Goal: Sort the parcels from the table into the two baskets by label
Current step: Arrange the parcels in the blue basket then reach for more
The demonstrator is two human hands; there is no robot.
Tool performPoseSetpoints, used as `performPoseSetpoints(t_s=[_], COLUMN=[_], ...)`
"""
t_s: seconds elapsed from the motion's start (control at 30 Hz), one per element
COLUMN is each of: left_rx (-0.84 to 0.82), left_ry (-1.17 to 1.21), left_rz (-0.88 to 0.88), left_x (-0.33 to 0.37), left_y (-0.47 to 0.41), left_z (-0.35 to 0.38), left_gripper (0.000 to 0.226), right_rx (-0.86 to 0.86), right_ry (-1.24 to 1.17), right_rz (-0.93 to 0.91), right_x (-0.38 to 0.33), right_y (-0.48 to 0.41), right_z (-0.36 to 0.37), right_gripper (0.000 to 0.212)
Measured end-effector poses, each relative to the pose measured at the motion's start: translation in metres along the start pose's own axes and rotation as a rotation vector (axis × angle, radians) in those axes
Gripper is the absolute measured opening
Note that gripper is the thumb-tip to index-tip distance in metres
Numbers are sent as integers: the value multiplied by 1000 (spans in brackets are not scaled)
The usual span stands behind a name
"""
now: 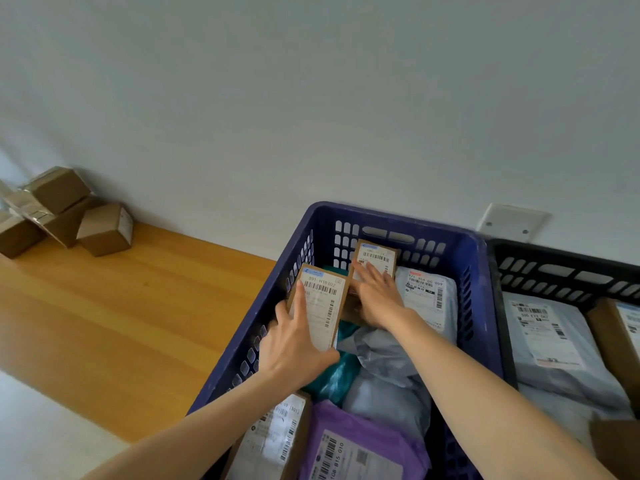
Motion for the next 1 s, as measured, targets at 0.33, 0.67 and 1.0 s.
performPoseSetpoints(t_s=[0.33,0.67,1.0], left_rx=[-13,-61,-205], left_ry=[9,3,-101], left_rz=[-30,-23,132], left_x=[8,3,-4], left_y=[-21,-44,-43], left_z=[14,29,44], left_gripper=[130,113,106], right_rx=[61,106,78], right_ry=[-3,-49,-42], right_rz=[5,-3,-30], right_x=[14,14,12], right_y=[0,7,16], right_z=[4,6,2], right_gripper=[87,89,91])
Point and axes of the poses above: each hand's wrist, its own y-axis away from the middle knuckle, its own z-axis out of the palm, x = y × z, the point moved 7 cm from there along -y, towards the middle knuckle, and after that the axes turned 6 degrees about x, right-handed, at the moved point
